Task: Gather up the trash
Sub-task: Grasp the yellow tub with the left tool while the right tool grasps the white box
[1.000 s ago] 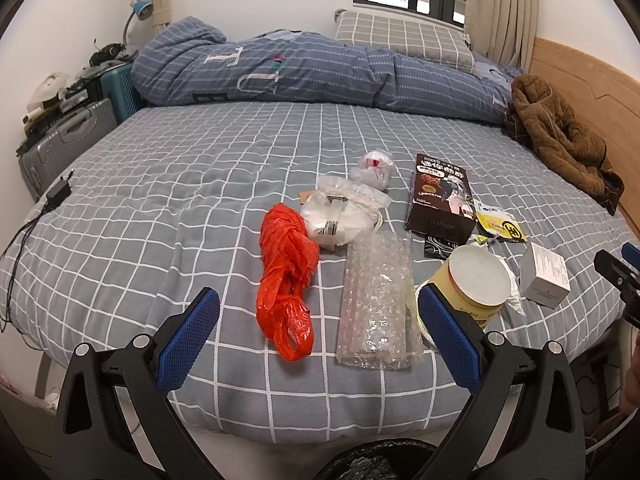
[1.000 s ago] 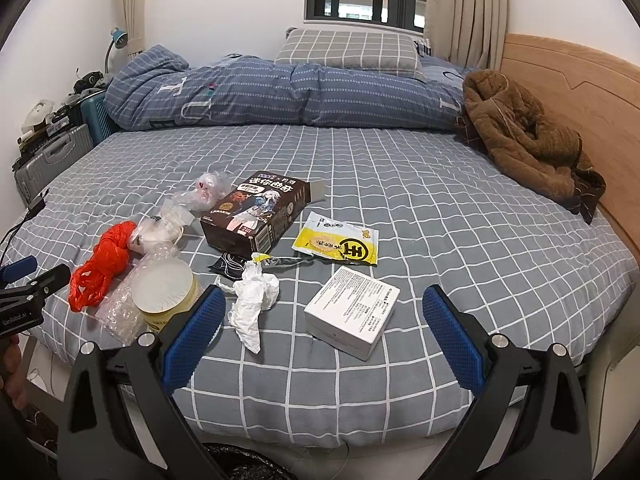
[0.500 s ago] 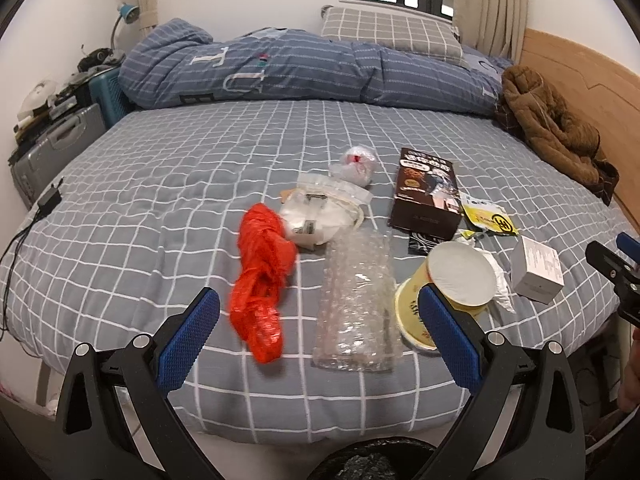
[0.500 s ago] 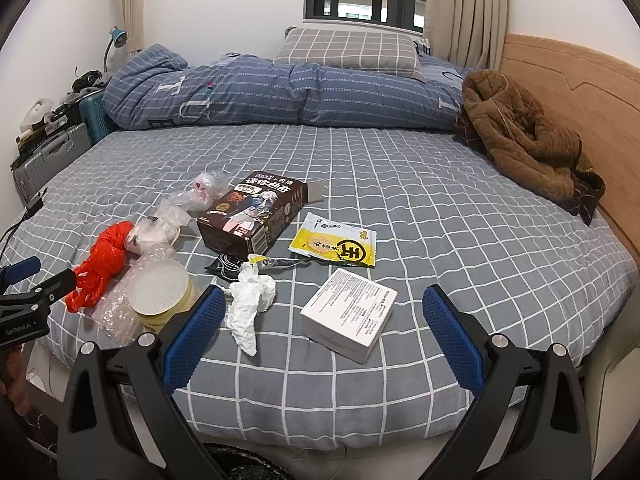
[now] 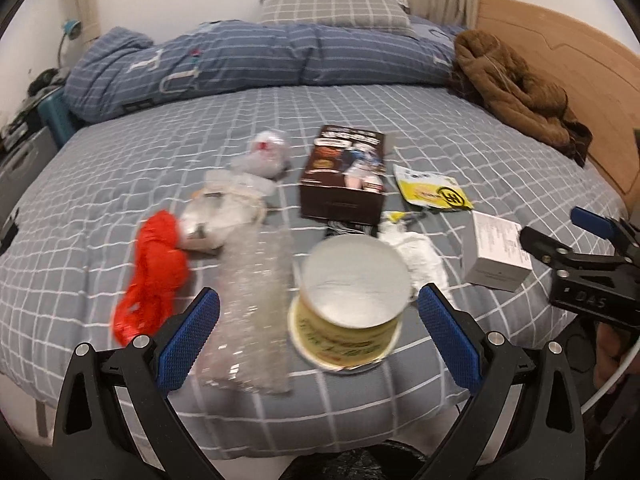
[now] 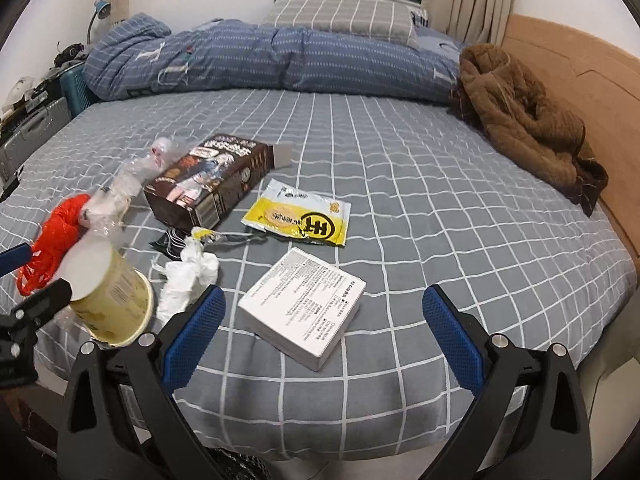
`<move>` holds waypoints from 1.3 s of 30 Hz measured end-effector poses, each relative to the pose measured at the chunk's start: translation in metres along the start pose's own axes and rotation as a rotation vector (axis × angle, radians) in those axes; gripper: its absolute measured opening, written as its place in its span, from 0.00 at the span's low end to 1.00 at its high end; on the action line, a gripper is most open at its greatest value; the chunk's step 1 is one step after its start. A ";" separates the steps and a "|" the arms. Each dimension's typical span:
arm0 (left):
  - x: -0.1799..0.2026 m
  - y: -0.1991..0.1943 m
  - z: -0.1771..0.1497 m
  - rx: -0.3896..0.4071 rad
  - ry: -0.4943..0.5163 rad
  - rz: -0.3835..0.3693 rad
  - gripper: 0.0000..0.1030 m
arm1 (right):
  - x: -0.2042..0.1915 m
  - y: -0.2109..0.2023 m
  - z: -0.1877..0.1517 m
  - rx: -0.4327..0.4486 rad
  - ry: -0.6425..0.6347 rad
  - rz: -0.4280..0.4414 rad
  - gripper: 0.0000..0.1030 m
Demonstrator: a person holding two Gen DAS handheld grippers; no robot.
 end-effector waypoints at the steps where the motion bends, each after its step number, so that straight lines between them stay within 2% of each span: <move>1: 0.004 0.004 0.001 -0.007 0.006 -0.004 0.94 | -0.001 0.006 -0.001 -0.008 -0.013 0.009 0.92; 7: 0.018 0.029 0.002 -0.037 0.015 -0.010 0.94 | -0.004 0.028 -0.006 -0.060 -0.038 0.068 0.92; 13: 0.017 0.047 -0.001 -0.064 -0.012 -0.017 0.94 | -0.012 0.045 -0.010 -0.085 -0.073 0.076 0.92; 25: 0.011 0.065 0.001 -0.069 -0.027 -0.026 0.79 | -0.026 0.065 -0.013 -0.112 -0.093 0.069 0.92; 32: 0.009 0.073 -0.004 -0.085 -0.031 -0.017 0.77 | -0.026 0.068 -0.014 -0.116 -0.078 0.069 0.85; 34: 0.008 0.071 -0.003 -0.076 -0.033 -0.019 0.71 | -0.025 0.068 -0.013 -0.118 -0.075 0.072 0.81; 35: 0.007 0.071 -0.003 -0.076 -0.034 -0.022 0.71 | -0.025 0.068 -0.013 -0.118 -0.073 0.075 0.79; 39: 0.006 0.070 -0.003 -0.073 -0.042 -0.031 0.71 | -0.024 0.068 -0.013 -0.116 -0.068 0.078 0.78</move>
Point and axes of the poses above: each gripper's, at about its wrist camera, not at the fingertips, and y roughly the way its jaws point, x to its right, z to its top, the point moved 4 cm from there along y, roughly the way its jaws point, and after that the axes turned 7 degrees about -z, right-handed, at the moved point
